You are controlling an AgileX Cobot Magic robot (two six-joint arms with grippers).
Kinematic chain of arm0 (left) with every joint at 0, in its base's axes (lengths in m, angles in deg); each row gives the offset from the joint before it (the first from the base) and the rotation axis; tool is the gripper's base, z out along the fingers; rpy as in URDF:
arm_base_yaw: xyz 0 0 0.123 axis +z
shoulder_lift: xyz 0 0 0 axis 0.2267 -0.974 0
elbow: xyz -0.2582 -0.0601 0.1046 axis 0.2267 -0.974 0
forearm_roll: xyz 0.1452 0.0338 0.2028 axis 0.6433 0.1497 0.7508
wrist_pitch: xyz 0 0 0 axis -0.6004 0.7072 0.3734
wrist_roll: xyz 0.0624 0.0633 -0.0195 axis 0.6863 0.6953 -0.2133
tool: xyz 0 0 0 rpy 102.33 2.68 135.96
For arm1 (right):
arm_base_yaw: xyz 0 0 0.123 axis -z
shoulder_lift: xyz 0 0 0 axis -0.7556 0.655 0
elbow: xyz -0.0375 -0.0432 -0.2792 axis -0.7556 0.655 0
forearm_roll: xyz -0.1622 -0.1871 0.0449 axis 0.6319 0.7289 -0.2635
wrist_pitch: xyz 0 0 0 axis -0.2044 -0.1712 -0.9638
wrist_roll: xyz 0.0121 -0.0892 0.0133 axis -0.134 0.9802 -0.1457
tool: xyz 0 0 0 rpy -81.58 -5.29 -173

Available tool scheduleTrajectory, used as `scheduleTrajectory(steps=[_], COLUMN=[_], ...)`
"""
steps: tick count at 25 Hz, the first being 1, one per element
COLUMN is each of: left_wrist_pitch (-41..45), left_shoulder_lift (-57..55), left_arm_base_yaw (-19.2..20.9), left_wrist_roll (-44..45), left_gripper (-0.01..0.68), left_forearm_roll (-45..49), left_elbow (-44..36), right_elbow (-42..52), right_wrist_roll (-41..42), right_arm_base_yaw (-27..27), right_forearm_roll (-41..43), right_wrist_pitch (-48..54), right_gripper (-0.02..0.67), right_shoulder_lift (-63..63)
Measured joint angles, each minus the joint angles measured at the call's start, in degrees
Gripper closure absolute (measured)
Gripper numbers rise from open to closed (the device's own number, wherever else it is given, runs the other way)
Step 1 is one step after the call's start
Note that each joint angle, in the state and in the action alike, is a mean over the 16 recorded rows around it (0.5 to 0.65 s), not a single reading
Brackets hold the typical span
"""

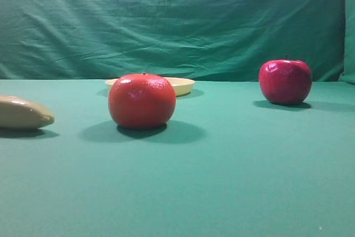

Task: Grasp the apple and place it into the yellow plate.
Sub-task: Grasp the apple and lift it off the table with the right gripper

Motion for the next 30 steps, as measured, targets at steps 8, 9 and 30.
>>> scheduleTrajectory(steps=[8,9,30], left_wrist_pitch=[0.0,0.0,0.0], left_shoulder_lift=[0.0,0.0,0.0], left_arm_base_yaw=[0.0,0.0,0.0], left_wrist_roll=[0.0,0.0,0.0], left_gripper=[0.516,0.516,0.516], left_forearm_roll=[0.0,0.0,0.0], left_elbow=[0.0,0.0,0.0], right_elbow=[0.0,0.0,-0.1], right_wrist_roll=[0.0,0.0,-0.7], right_arm_base_yaw=[0.0,0.0,0.0], right_forearm_roll=[0.0,0.0,-3.1], right_wrist_pitch=[0.0,0.0,-5.5], right_gripper=[0.649,0.649,0.649], right_shoulder_lift=[0.0,0.0,0.0])
